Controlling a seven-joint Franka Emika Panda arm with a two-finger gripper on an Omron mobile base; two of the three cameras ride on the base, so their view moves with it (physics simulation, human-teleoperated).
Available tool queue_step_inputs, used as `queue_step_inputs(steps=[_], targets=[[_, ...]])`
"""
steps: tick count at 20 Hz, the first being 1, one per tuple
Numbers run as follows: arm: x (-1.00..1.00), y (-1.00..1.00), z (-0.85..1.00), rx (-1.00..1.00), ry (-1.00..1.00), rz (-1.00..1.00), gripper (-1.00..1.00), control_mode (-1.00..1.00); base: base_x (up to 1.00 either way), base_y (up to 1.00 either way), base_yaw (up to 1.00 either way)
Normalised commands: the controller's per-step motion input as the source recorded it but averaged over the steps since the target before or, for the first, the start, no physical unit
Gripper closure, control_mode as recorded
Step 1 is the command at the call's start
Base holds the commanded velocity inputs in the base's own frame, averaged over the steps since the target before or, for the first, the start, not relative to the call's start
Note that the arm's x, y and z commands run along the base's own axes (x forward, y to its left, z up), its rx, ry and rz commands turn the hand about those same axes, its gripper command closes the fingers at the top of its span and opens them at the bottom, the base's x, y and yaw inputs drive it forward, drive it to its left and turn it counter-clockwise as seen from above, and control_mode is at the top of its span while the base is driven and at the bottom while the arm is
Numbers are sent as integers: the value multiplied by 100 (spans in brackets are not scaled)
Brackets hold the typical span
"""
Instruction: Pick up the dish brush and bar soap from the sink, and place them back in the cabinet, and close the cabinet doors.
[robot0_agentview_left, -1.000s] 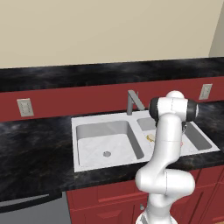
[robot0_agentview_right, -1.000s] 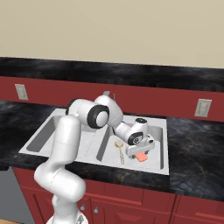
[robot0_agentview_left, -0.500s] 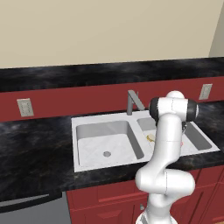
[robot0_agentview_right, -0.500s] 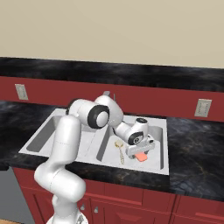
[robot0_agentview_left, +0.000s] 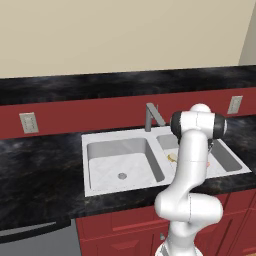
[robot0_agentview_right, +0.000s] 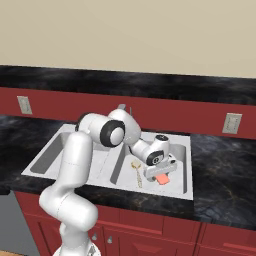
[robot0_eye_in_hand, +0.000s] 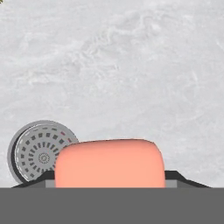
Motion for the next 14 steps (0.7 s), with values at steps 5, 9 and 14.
queue_step_inputs(steps=[5, 9, 14], targets=[[0, 0, 11, 0, 0, 0, 100, -100, 0, 0, 0], [0, 2, 31, 0, 0, 0, 100, -100, 0, 0, 0], [-7, 0, 37, 0, 0, 0, 100, -100, 0, 0, 0]])
